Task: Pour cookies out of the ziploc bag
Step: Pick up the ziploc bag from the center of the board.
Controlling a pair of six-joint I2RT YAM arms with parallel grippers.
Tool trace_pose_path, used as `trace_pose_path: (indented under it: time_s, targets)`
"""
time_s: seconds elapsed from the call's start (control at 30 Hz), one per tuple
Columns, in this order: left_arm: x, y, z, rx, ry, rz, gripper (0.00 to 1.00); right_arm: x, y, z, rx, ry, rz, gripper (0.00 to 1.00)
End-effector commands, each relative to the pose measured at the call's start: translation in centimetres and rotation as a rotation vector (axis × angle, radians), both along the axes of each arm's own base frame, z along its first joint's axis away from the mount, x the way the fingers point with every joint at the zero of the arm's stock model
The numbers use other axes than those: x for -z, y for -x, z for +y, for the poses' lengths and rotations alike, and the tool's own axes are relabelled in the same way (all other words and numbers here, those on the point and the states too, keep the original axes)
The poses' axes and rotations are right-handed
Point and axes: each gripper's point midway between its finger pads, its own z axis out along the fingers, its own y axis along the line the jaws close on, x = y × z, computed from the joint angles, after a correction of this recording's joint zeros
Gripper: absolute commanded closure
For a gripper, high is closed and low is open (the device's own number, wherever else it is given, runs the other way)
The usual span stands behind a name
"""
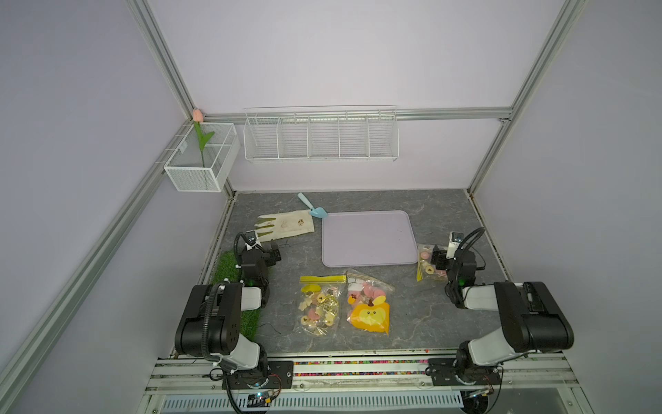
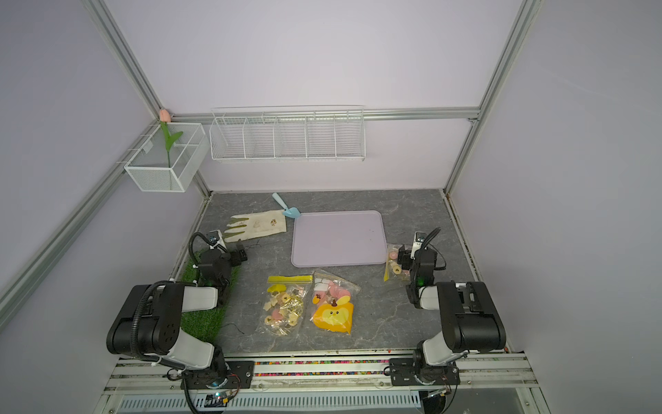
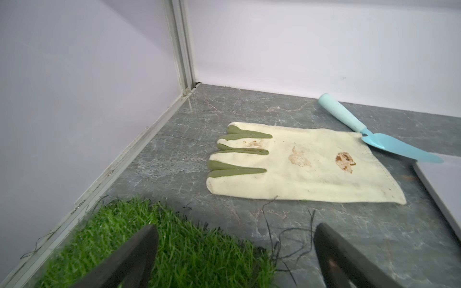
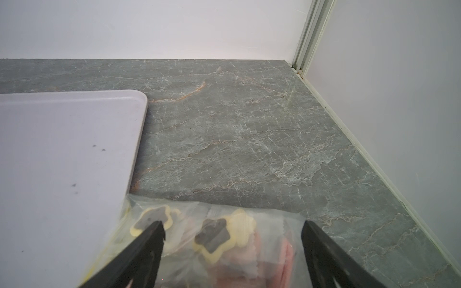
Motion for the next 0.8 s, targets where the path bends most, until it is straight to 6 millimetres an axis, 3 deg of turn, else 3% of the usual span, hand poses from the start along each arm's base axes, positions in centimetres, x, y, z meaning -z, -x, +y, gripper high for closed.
trace_pose_path:
  time_s: [0.0,0.3,0.5,0.63,0.77]
  targets:
    - [-0.5,-0.1,0.7,-0.034,0.010,-0.033,0.01,-0.8,-0.6,0.1,-0.004,0.019,-0.029,0.11]
    - [-0.6,-0.5,-0.6,0.032,-0.019,-0.012,0.01,-1.8,-0.3,0.7,-0.010,0.043,-0.032,0.11]
    - [-3.3,-0.7,-1.2,0.016,-0.066,0.031,0.00,-5.7,0.3,-0.6,0.115,0.101,0.069,0.11]
    - [-5.0,-1.1,-1.0,-0.040,0.002,0.112,0.01,-8.7,1.1,-0.1,0.160,0.056,0.095,0.11]
    - [-5.3,-1.0,-3.0,-0.006,0.095,0.181,0.02,-10.8,3.2,0.8,0.186,-0.086,0.168,0.11]
